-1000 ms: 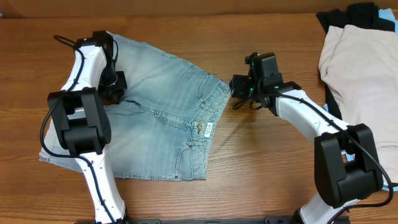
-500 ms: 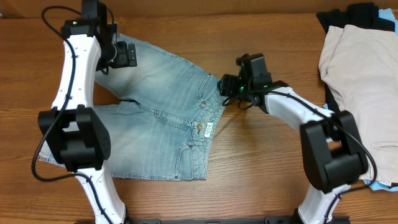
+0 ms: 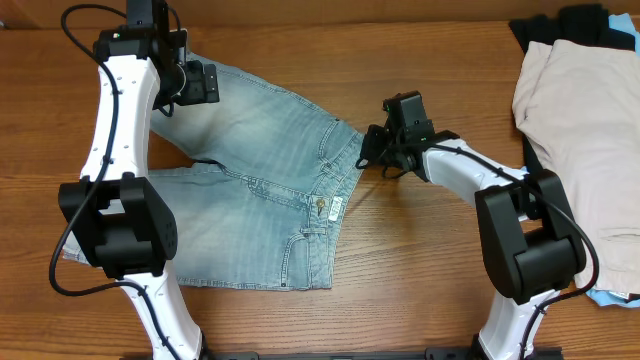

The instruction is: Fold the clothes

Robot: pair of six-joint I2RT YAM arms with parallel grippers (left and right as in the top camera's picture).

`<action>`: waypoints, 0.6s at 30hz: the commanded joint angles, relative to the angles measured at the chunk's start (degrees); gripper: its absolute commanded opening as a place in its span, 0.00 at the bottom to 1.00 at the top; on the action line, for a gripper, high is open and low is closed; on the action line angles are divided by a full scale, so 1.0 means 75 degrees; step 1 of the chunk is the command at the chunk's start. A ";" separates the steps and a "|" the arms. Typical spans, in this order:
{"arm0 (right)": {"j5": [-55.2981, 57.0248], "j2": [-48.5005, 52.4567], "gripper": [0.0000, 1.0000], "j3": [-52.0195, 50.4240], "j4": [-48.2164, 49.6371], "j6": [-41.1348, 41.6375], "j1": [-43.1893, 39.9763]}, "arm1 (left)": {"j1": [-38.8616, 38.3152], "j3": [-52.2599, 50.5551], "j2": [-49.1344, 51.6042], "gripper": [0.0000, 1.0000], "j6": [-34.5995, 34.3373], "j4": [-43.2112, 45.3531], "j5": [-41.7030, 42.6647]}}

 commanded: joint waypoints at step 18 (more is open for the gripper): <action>0.0003 -0.0052 0.98 0.1387 -0.0093 -0.1746 -0.2253 | -0.0026 0.0102 -0.0117 0.93 0.0178 0.0114 0.0079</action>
